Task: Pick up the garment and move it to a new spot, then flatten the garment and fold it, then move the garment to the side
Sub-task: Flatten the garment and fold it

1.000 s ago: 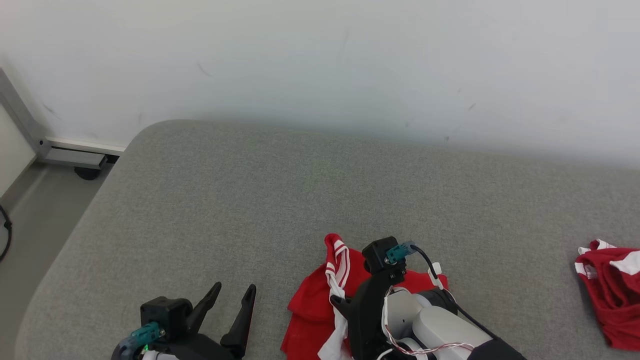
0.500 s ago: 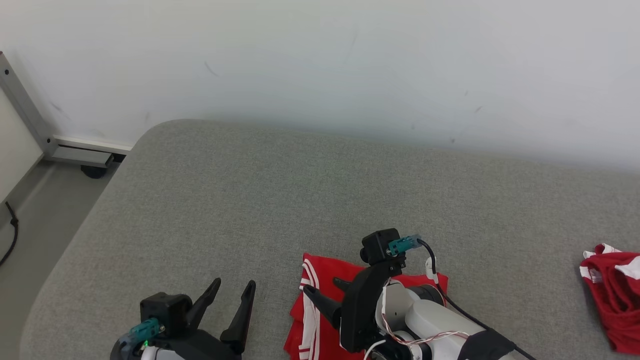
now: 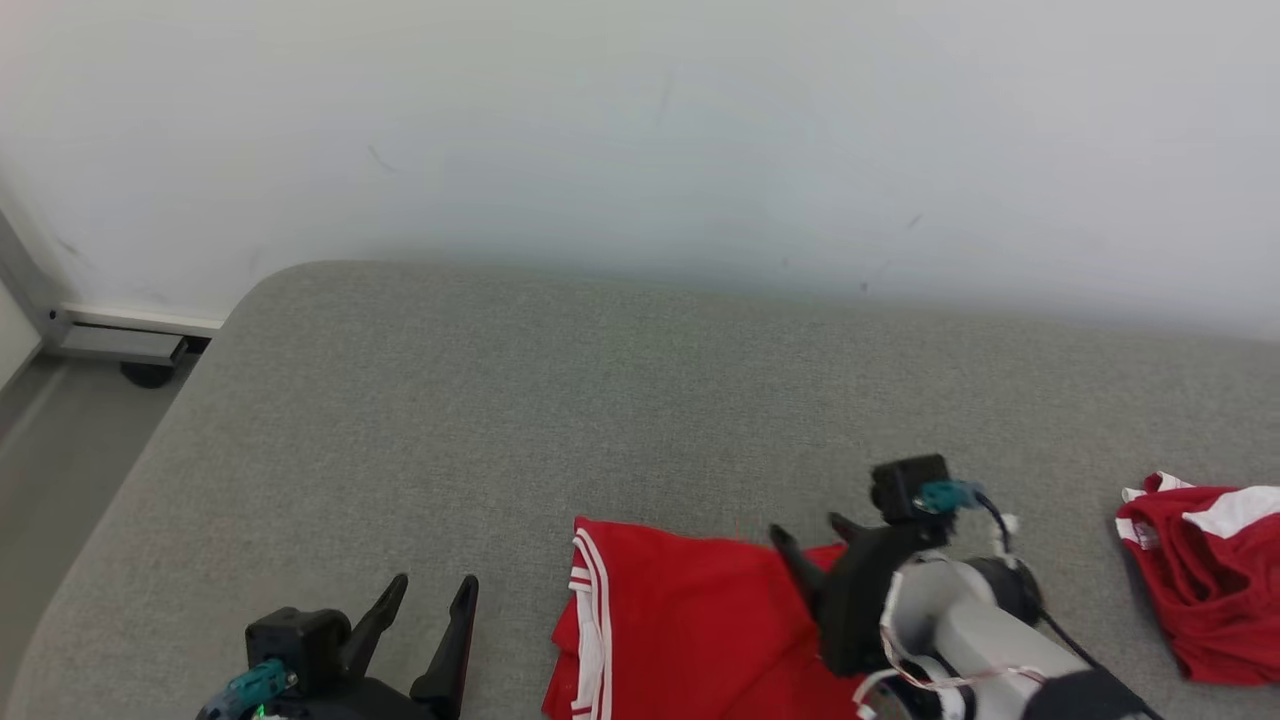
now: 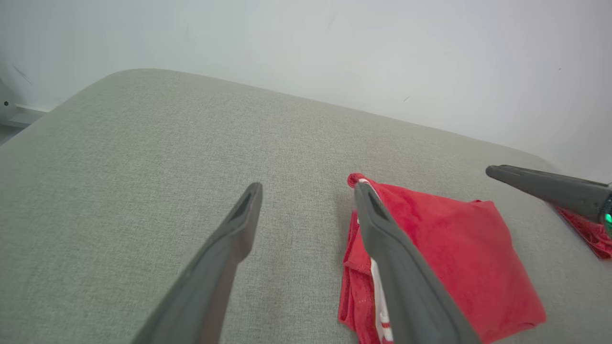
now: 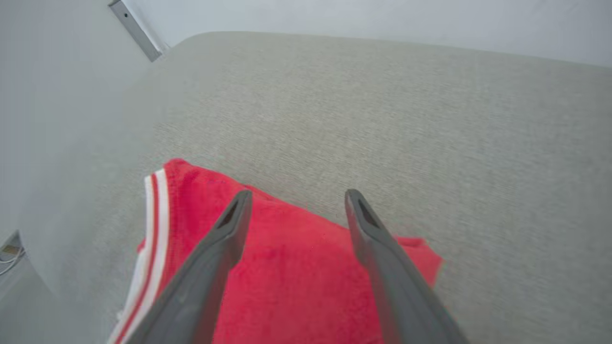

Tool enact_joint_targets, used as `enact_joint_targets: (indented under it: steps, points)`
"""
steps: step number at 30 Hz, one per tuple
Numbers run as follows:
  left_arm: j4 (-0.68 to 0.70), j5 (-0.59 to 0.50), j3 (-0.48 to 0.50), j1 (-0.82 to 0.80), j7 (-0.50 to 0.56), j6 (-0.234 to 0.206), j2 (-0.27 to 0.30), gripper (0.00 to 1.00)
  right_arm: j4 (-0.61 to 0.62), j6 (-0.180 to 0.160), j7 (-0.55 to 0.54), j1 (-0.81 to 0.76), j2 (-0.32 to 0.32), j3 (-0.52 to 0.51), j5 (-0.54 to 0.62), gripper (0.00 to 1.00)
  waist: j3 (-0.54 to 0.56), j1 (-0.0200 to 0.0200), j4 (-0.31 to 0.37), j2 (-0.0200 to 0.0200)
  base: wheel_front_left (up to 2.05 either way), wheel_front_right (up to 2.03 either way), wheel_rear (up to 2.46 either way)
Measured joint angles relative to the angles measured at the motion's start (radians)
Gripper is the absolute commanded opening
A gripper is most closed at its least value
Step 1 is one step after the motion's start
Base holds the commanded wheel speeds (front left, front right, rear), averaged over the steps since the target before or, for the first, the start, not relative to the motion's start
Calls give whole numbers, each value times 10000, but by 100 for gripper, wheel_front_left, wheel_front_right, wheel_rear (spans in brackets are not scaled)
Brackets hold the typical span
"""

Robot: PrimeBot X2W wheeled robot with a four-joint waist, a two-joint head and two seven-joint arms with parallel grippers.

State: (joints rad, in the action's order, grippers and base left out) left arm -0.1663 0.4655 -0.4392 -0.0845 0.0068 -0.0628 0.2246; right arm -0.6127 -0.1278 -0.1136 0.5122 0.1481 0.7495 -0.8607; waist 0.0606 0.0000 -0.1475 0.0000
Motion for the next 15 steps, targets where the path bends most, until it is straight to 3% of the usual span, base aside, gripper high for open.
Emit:
enact_joint_targets:
  steps: [5, 15]
  points:
    - [194, 0, 12, 31, -52, -27, -2, 100, -92, -2, 362, -1236, 840, -815, 502, 100, 96, 0, 291, 0, 0, 0, 0]
    - [330, 0, -82, 213, -69, -84, -12, 100, 378, -2, 533, -2413, 431, -1816, 746, 100, 28, 0, 581, 0, 0, 0, 0]
